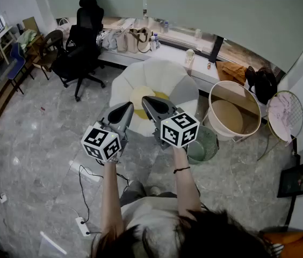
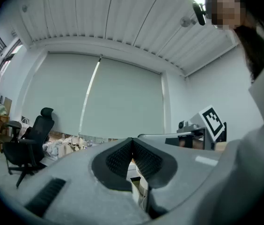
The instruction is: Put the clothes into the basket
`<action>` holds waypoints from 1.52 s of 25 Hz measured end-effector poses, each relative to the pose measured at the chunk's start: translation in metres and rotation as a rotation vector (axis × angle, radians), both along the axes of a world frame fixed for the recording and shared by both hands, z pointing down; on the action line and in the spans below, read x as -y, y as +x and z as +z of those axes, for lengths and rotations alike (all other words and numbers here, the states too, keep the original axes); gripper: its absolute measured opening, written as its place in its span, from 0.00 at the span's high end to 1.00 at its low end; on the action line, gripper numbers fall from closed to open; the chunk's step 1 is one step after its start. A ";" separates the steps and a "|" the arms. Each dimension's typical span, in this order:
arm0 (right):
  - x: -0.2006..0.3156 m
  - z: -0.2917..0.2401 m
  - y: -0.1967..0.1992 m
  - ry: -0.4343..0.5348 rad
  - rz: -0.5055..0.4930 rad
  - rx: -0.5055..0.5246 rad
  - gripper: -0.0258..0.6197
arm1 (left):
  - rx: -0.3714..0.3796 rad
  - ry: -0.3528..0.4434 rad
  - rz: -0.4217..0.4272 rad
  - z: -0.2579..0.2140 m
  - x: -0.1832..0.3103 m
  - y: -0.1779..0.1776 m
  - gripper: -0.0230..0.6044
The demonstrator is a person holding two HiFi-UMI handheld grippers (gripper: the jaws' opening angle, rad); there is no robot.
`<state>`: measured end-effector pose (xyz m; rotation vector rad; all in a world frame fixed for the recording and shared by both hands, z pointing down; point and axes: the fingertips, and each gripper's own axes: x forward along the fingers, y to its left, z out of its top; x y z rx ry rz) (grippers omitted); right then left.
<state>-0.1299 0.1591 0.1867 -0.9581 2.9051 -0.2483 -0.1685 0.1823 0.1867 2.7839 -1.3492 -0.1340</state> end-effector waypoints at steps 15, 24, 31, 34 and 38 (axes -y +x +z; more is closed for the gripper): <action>-0.003 -0.004 0.018 -0.009 0.021 0.042 0.95 | -0.005 -0.020 -0.004 0.007 -0.009 0.011 0.95; -0.003 -0.001 0.017 -0.044 -0.015 0.079 0.95 | -0.010 -0.047 -0.012 0.012 -0.009 0.011 0.95; 0.013 0.003 0.012 -0.060 -0.025 0.098 0.95 | -0.032 -0.061 -0.025 0.012 0.010 -0.001 0.95; 0.024 0.007 0.009 -0.065 -0.026 0.091 0.95 | -0.043 -0.070 -0.024 0.015 0.023 -0.003 0.95; 0.043 0.014 0.004 -0.078 -0.029 0.077 0.95 | -0.047 -0.078 -0.010 0.019 0.044 -0.004 0.95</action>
